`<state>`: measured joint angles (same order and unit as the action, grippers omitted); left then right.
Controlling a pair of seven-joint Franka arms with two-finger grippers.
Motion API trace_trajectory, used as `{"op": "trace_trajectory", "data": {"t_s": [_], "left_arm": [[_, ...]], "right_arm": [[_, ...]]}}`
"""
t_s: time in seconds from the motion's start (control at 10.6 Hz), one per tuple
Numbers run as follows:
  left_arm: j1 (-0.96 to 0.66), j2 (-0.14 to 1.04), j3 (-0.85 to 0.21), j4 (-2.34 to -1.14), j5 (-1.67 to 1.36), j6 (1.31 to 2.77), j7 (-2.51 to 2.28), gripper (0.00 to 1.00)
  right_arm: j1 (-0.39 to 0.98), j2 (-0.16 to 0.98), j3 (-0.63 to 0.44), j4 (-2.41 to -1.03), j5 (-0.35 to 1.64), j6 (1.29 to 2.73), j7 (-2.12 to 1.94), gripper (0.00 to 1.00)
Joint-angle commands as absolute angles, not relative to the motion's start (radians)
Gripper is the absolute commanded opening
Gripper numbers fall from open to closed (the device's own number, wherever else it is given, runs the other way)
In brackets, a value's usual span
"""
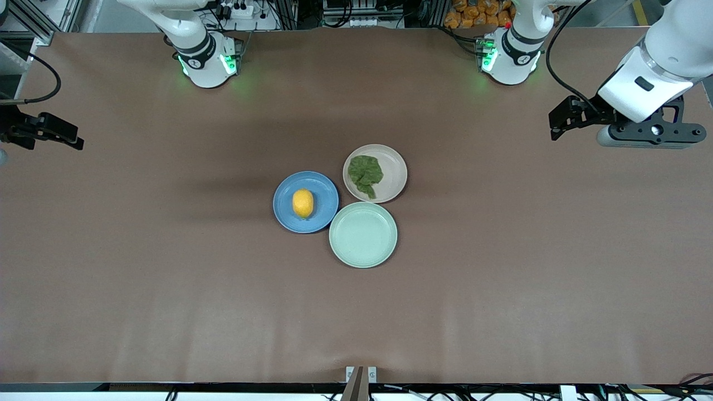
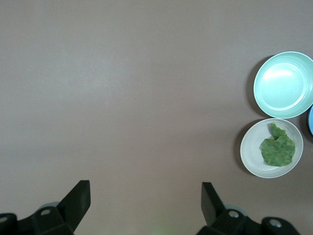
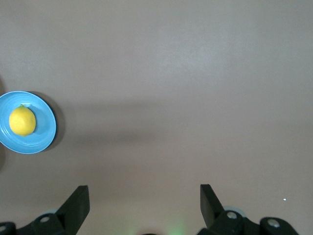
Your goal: Pick lemon and lettuce from blue and beige plates
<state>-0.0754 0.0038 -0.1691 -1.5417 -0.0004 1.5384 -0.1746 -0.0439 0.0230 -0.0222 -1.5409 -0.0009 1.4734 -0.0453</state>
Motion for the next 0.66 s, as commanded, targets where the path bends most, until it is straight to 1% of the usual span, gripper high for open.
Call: {"op": "trace_trajectory", "data": {"t_s": [0.0,0.57], "left_arm": [[-0.066,0.017,-0.172,-1.516,0.0,1.522,-0.134,1.0],[-0.067,0.023,-0.173,-1.516,-0.003,1.522,-0.147,1.0]], "right_arm": [[-0.043,0.008,-0.025,-1.552,-0.005,1.468,-0.043,1.0],[-0.043,0.008,-0.025,-1.552,-0.003,1.468,-0.043,1.0]]}}
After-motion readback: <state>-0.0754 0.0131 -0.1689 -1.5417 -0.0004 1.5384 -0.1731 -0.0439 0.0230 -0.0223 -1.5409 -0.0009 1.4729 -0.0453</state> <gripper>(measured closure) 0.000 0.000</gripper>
